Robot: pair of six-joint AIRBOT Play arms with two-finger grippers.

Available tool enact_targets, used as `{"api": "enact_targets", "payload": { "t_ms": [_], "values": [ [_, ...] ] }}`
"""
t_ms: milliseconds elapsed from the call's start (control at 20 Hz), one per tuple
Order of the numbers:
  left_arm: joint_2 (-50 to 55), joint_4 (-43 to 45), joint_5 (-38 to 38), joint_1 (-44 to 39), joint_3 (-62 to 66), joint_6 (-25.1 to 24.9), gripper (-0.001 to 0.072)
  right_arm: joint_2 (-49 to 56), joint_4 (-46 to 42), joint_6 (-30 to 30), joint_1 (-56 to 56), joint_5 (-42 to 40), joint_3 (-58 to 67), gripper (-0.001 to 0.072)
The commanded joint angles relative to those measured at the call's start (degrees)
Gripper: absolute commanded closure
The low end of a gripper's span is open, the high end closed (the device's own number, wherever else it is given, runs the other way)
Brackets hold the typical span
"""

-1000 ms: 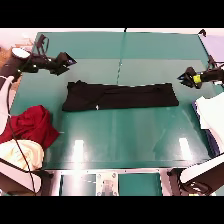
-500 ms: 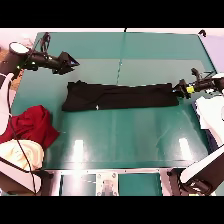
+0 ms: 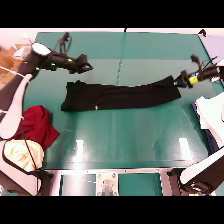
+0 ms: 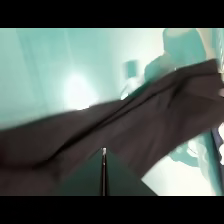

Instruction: Fold the shirts.

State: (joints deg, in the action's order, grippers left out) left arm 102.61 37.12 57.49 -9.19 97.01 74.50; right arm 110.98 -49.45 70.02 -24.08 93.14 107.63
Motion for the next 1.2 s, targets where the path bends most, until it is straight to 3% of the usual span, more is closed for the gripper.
{"api": "enact_targets", "payload": {
  "t_ms": [0,300,500,750,850,950,1150],
  "values": [
    [2.8,0.1,-11.1,-9.2,0.1,0.0,0.0687,-9.6,1.2,0.7,0.7,3.5,2.8,0.0698],
    [13.5,-0.3,-25.2,-26.3,2.3,3.7,0.0686,-19.3,8.6,0.9,0.7,4.5,2.8,0.0697],
    [20.5,-0.7,-25.7,-31.3,9.5,8.3,0.0687,-22.0,13.1,0.9,0.7,5.8,2.8,0.0697],
    [22.8,-4.4,-21.9,-31.0,12.6,7.7,0.0686,-22.1,13.4,0.9,0.7,5.9,2.7,0.0697],
    [20.6,-4.3,-15.5,-27.8,13.6,5.9,0.0686,-22.1,13.5,0.9,0.8,5.9,2.7,0.0697],
    [17.6,-1.8,-4.1,-23.1,16.1,3.0,0.0687,-22.1,13.5,1.6,1.2,5.9,2.7,0.0697],
    [9.6,12.4,19.8,-11.6,21.0,6.5,0.0687,-22.1,14.6,5.4,5.3,5.2,2.7,0.0697]
  ]
}}
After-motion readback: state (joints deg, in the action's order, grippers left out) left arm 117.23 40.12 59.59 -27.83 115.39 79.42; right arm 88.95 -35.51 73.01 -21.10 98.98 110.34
